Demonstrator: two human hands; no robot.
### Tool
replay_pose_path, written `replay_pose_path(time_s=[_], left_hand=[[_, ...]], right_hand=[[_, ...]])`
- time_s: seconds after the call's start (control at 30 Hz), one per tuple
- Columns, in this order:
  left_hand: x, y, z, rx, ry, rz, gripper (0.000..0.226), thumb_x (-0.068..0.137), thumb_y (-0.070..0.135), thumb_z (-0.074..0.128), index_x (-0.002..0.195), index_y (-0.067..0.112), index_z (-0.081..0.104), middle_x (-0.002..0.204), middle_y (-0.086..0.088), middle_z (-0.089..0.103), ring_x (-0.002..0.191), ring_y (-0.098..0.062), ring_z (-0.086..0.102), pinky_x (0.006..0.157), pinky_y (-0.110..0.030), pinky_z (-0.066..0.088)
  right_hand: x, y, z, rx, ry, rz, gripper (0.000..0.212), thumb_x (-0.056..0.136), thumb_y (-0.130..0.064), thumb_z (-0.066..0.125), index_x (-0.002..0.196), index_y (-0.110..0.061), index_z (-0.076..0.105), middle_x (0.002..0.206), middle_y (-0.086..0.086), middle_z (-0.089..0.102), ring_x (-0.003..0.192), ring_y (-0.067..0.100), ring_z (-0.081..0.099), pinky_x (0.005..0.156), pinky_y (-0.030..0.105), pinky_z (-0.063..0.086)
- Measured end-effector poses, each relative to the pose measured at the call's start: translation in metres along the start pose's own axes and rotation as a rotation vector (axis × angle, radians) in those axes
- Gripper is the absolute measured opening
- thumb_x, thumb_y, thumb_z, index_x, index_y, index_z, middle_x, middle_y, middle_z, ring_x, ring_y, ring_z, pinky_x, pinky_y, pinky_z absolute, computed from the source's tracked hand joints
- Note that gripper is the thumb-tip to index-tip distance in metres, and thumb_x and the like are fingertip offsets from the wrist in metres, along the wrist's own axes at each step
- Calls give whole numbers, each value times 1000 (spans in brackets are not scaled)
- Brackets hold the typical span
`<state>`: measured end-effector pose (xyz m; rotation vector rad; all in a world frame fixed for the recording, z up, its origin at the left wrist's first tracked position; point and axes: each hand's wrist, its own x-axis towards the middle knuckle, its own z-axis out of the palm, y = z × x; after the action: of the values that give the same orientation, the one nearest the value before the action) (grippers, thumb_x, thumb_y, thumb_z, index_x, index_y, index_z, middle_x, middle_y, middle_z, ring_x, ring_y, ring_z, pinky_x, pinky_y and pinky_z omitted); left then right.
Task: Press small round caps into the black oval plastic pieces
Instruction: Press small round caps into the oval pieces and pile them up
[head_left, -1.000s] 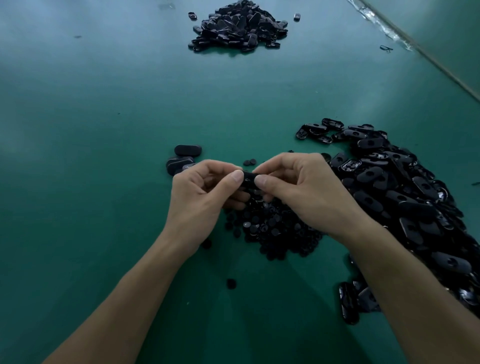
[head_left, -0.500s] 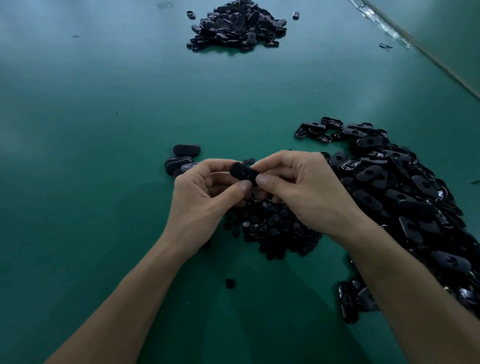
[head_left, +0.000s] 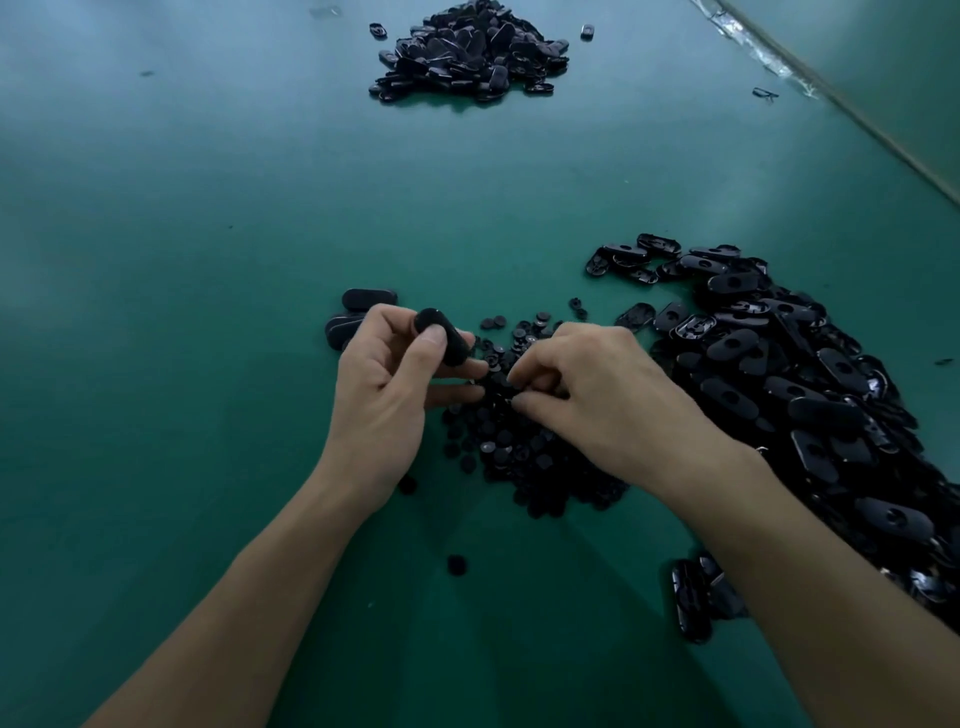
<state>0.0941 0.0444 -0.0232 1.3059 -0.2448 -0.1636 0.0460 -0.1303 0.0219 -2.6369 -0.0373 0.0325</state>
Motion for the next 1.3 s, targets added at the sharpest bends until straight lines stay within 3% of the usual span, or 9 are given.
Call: replay_pose_path(time_s=[0.17, 0.3, 0.47, 0.53, 0.63, 0.73, 0.9, 1.1, 1.3], left_hand=[[0, -1, 0, 43, 25, 23, 13, 102, 7, 52, 103, 18, 59, 81, 6, 68, 72, -13, 69, 63, -26, 58], [-1, 0, 2, 75, 38, 39, 29, 97, 4, 60, 115, 25, 66, 93, -2, 63, 75, -12, 71, 66, -25, 59], [0, 0, 2, 66, 9, 22, 35, 90, 0, 66, 117, 22, 64, 79, 4, 70, 75, -12, 71, 66, -24, 58], [-1, 0, 1, 63, 18, 19, 30, 90, 2, 68, 113, 19, 62, 78, 2, 71, 75, -15, 72, 66, -24, 58], [0, 0, 0, 41, 45, 16, 19, 91, 5, 68, 104, 17, 62, 79, 3, 72, 75, -14, 71, 65, -24, 57], [0, 0, -1, 23, 54, 17, 15, 90, 8, 69, 100, 19, 67, 82, 4, 72, 78, -14, 71, 68, -24, 58], [-1, 1, -2, -3, 53, 9, 15, 84, 20, 70, 99, 21, 73, 88, 1, 73, 84, -15, 71, 74, -26, 58], [0, 1, -1, -13, 65, -17, 16, 90, 8, 68, 102, 16, 73, 89, -2, 74, 85, -17, 73, 73, -26, 59], [-2, -2, 0, 77, 46, 18, 21, 90, 0, 69, 104, 15, 72, 88, -1, 76, 81, -16, 74, 72, -21, 57]], right_hand=[[-1, -4, 2, -105, 7, -1, 7, 93, -34, 66, 95, -29, 70, 93, -9, 53, 96, 13, 53, 87, 37, 50], [-1, -3, 3, -167, 23, -8, 13, 97, -35, 60, 91, -25, 66, 95, -7, 54, 95, 14, 52, 79, 29, 43], [-2, -3, 6, -169, 30, -7, 13, 100, -32, 54, 93, -23, 62, 97, -6, 53, 93, 15, 52, 76, 27, 40], [-2, -4, 5, -137, 41, -9, 11, 98, -32, 57, 103, -24, 62, 99, -7, 52, 95, 15, 53, 79, 27, 42], [1, -5, 3, -161, -6, -11, 31, 98, -36, 58, 129, -32, 58, 107, -7, 50, 108, 15, 51, 87, 30, 41], [5, -7, 3, -162, -54, -6, 26, 100, -35, 55, 124, -35, 64, 108, -5, 50, 113, 17, 48, 91, 32, 41], [6, -4, 4, -95, -59, 8, 8, 97, -32, 60, 102, -29, 66, 101, -7, 49, 102, 17, 51, 85, 33, 44], [5, 1, 4, 63, 51, 9, 6, 93, -25, 67, 94, -28, 72, 86, -11, 61, 85, 11, 59, 84, 36, 53], [4, 3, -2, 253, 155, 35, 10, 91, -17, 69, 90, -25, 74, 73, -12, 70, 70, 1, 64, 67, 11, 48]])
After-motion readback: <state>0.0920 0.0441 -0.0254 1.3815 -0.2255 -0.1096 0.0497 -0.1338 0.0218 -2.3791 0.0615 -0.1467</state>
